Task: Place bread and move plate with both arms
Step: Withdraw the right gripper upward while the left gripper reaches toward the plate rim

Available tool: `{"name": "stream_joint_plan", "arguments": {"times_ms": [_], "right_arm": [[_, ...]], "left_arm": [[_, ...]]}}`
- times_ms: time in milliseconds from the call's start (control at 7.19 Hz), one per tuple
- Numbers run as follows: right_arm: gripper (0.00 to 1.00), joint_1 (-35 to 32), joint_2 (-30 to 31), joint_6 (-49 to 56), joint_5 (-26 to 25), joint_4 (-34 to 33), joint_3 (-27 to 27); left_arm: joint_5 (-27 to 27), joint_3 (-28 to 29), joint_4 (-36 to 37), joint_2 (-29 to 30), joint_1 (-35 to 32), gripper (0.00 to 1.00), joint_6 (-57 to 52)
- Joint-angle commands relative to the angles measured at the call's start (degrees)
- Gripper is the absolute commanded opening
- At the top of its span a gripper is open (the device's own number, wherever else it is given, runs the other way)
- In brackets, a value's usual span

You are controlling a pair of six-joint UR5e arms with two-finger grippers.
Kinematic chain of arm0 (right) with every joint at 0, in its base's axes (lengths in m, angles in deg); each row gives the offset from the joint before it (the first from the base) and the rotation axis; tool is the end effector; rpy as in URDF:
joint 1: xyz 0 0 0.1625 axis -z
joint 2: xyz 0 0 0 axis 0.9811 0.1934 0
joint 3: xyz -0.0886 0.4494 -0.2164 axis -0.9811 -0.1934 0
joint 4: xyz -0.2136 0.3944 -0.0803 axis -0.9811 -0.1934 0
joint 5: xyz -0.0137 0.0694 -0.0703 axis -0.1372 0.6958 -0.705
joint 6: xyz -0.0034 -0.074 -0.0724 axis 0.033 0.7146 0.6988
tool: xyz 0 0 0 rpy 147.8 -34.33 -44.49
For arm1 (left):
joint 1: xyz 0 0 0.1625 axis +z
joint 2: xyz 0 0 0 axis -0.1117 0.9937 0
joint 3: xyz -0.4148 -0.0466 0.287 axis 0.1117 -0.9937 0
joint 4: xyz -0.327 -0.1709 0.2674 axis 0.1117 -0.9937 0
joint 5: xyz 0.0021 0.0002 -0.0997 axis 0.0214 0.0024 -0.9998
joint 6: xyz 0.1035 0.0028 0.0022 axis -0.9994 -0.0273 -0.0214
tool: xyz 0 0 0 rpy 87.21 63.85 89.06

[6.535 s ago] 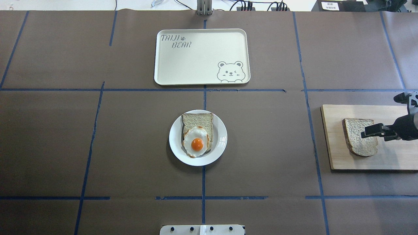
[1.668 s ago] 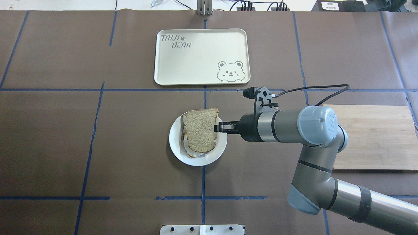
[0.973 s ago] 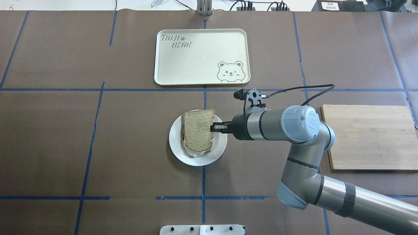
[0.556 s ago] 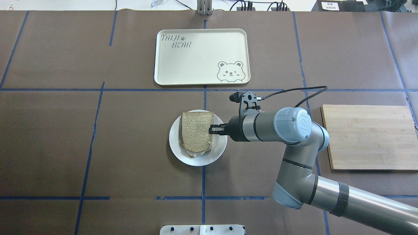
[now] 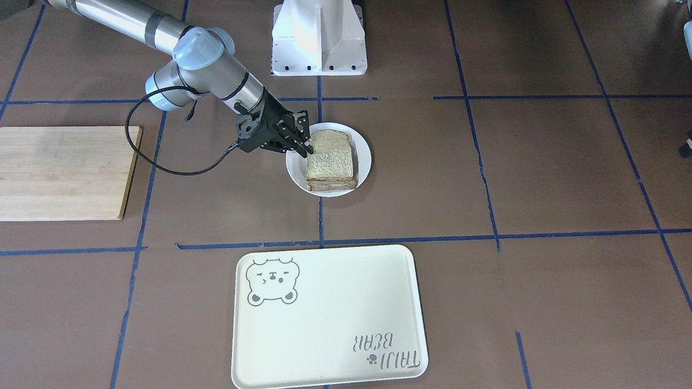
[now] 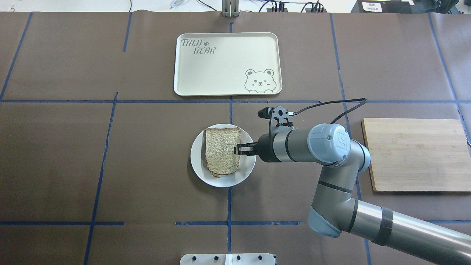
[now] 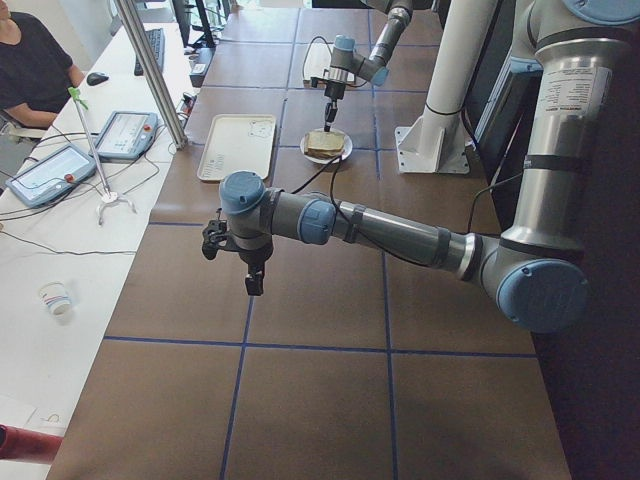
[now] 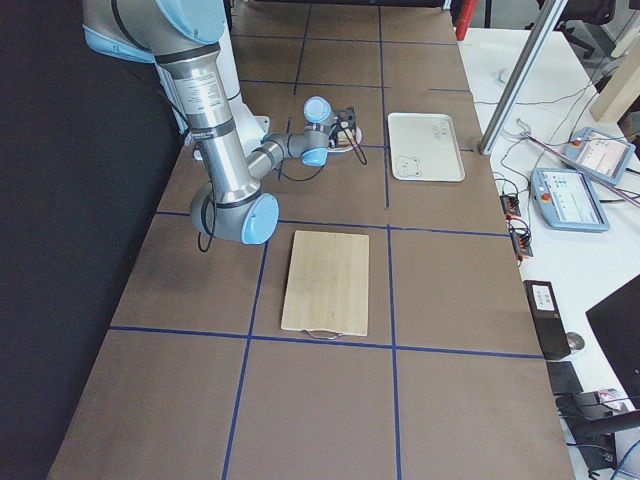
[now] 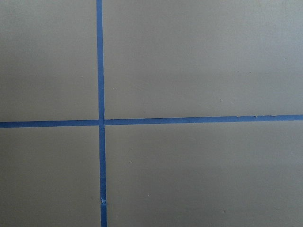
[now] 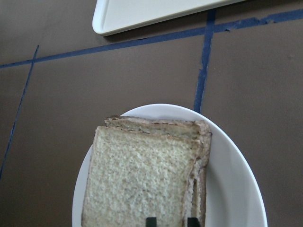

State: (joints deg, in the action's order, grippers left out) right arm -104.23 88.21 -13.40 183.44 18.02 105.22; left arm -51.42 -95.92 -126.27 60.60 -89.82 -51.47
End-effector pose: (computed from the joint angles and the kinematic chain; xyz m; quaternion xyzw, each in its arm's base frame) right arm -0.6157 -0.4134 0.3311 0.1360 -0.6291 -0.0037 0.7653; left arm 0.0088 -0.5821 0.6086 0.0259 0.4032 -0.0074 0.9147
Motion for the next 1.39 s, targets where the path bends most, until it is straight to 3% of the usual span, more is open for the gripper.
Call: {"name": "stream_joint_plan", "arguments": {"times_ms": [0,139,417,973,1251], "right_arm": [[1.0,-1.5,-0.26,-0.5,0.79,-0.82,0.51],[1.0,-4.91,-0.26,-0.5,5.14,-3.17,1.38],[1.0,-12.99,0.01,1.34,13.77,-20.77,8.65],[1.0,-20.83,0.97,27.73,14.24,-53.56,17.88],[1.0,-24.26,4.47,39.18,15.11,-58.38,20.2]], "left_arm": [[-0.01,-1.53,-0.27,0.25,0.52,1.0,0.68],[-0.01,-3.98,-0.27,0.17,4.18,1.0,2.5],[-0.01,-5.59,-7.33,1.13,9.55,1.0,15.82],[0.78,-3.49,-38.33,1.31,20.37,1.0,47.63],[7.94,-3.31,-42.63,5.15,27.11,1.0,58.62]]}}
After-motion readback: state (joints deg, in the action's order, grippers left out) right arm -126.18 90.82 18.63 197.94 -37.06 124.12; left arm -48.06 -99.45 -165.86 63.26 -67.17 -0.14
